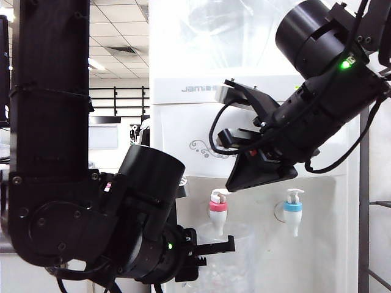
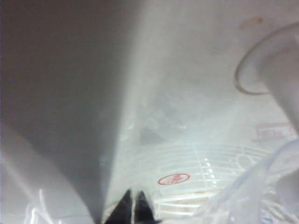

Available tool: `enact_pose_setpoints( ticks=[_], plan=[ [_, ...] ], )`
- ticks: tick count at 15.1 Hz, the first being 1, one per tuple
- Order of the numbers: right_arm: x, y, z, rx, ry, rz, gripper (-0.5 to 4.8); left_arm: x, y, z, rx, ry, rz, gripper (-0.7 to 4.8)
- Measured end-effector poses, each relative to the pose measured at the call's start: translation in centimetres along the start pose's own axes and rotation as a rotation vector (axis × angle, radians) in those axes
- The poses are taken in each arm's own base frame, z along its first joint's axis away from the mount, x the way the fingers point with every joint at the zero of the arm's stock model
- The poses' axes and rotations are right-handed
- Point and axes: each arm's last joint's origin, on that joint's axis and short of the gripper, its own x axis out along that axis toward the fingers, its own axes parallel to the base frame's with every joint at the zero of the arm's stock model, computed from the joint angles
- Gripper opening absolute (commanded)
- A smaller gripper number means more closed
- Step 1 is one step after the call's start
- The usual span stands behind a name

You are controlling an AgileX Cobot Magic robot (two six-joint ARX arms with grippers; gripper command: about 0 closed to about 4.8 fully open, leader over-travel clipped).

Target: Pick up the plastic mug from the left desk, go to the hot water outlet of the water dispenser, press the vertical switch to get some water, then put the mug back on the desk.

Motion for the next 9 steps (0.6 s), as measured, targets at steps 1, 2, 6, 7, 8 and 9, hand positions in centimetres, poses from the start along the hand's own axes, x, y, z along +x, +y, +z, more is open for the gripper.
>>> enact_pose_setpoints(
  ticks=[1,2,6,7,8,9],
  plan=[
    [0.16,-0.05,-0.08,0.000,0.000,-0.007,-0.02,0.00,0.00,0.00,0.000,0.000,0.000,-0.05],
    [0.39,-0.10,-0.14,0.001,0.001,-0.009,-0.02,0.00,0.00,0.00,0.000,0.000,0.000,-0.05],
    [0.87,-0.16,-0.32,0.000,0.003,-0.005,-0.02,0.00,0.00,0.00,0.000,0.000,0.000,-0.05],
    [0.89,-0.18,-0.33,0.000,0.004,-0.005,-0.02,-0.01,0.01,-0.01,0.000,0.000,0.001,-0.05],
    [0.89,-0.18,-0.33,0.000,0.004,-0.005,-0.02,-0.01,0.01,-0.01,0.000,0.000,0.001,-0.05],
    [0.89,-0.18,-0.35,0.001,0.005,-0.005,-0.02,-0.01,0.01,-0.01,0.000,0.000,0.001,-0.05]
  ],
)
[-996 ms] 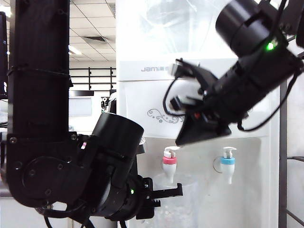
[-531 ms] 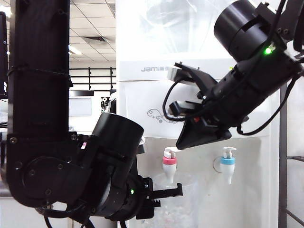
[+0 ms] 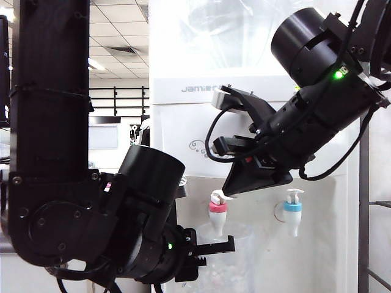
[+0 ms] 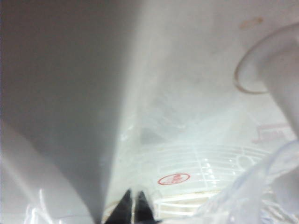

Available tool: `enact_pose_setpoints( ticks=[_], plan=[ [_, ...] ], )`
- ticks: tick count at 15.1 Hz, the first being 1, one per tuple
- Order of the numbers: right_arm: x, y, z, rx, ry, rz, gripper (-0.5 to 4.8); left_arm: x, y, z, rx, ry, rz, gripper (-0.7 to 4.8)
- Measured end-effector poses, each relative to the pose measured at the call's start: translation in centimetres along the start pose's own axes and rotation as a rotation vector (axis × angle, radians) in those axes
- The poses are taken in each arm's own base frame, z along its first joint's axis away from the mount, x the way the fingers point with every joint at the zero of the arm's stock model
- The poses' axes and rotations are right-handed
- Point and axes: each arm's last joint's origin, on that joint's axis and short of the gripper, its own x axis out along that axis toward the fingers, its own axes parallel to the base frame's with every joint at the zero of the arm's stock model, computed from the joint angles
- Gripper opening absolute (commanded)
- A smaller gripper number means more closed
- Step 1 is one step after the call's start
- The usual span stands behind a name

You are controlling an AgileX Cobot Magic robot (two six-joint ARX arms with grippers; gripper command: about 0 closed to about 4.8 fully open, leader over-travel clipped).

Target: Pick up the plastic mug from the left desk, go to the hot water outlet of the water dispenser, press the vertical switch to get some water, then put the mug back on the desk.

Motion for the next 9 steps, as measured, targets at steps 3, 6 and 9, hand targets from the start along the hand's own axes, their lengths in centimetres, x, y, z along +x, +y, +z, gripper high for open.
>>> enact_pose_setpoints(
  ticks=[3,6,9],
  plan=[
    [0.12,-0.01,-0.09,0.002,0.009,0.002,-0.02,0.00,0.00,0.00,0.000,0.000,0.000,-0.05],
    [0.22,-0.03,-0.27,0.004,0.022,-0.002,-0.02,0.00,0.00,0.00,0.000,0.000,0.000,-0.05],
    [0.36,-0.07,-0.60,0.009,0.046,-0.008,-0.02,-0.01,0.01,-0.01,0.000,0.000,0.000,-0.05]
  ],
)
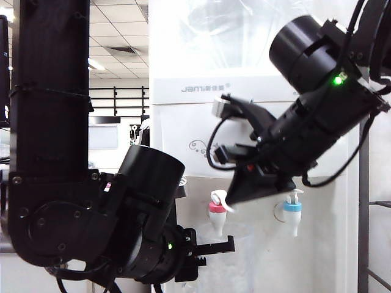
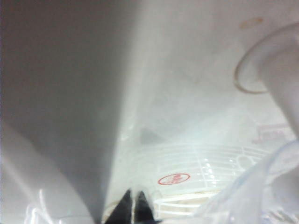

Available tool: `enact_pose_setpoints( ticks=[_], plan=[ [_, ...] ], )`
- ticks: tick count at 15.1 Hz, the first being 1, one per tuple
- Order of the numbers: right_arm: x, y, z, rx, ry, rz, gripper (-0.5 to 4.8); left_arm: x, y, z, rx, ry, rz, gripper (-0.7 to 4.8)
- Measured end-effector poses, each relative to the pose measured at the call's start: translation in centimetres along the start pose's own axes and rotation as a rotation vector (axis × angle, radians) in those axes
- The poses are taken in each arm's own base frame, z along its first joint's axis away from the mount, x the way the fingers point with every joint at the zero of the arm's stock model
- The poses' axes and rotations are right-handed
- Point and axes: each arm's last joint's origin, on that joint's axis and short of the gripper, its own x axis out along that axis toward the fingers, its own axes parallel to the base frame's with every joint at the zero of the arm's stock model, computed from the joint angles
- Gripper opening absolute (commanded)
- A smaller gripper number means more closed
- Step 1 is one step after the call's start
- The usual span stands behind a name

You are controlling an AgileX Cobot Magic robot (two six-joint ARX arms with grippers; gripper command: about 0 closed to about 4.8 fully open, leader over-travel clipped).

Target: Pick up the plastic mug from the left desk, go to the hot water outlet of the water dispenser, press the vertical switch to get some water, then put the mug back on the desk.

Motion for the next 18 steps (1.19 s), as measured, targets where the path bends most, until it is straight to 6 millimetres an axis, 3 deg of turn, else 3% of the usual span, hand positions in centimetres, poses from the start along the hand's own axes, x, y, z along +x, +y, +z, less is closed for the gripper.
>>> enact_pose_setpoints(
  ticks=[18],
  plan=[
    [0.22,-0.08,-0.53,0.004,0.029,-0.010,-0.02,0.01,-0.01,0.01,0.000,-0.001,0.001,-0.05]
  ],
)
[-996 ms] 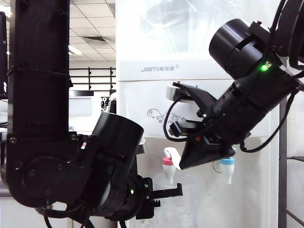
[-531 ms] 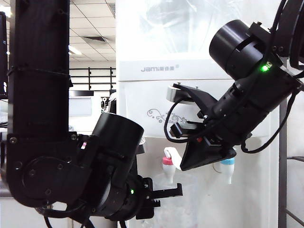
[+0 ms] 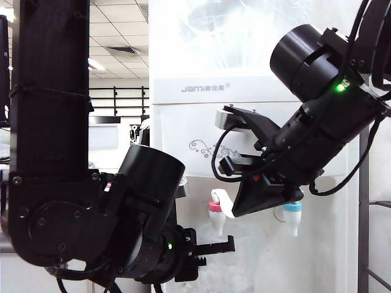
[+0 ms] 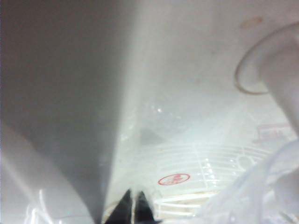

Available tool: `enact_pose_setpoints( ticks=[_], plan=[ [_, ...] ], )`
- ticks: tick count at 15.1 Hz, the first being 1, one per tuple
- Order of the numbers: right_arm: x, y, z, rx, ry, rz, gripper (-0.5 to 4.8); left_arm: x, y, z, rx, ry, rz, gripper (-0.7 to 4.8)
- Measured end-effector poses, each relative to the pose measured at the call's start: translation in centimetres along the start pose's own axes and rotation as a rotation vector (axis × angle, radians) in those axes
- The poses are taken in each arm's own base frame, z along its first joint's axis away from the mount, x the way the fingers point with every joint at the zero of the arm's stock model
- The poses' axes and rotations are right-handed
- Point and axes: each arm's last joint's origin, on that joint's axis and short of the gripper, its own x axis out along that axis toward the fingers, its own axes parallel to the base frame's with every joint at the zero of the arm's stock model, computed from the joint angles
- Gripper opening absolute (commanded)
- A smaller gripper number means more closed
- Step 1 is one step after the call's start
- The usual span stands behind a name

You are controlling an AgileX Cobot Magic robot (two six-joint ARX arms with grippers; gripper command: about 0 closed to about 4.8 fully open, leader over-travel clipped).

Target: Pick up the plastic mug from the left desk, go to the hot water outlet of the water dispenser, press the vertical switch to get some water, then put the mug back on the desk.

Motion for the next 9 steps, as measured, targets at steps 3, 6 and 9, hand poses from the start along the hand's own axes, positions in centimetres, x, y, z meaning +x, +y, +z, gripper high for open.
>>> enact_pose_setpoints(
  ticks=[3,6,9],
  plan=[
    [0.00,0.00,0.01,0.000,-0.002,0.000,-0.02,0.00,0.02,0.00,0.000,0.000,0.000,-0.05],
    [0.01,0.01,0.20,-0.002,-0.022,0.001,-0.02,-0.01,0.01,-0.01,0.001,0.000,0.000,-0.05],
    [0.01,0.01,0.22,0.008,-0.023,0.001,-0.02,-0.01,0.01,-0.01,0.001,0.000,0.000,-0.05]
  ],
)
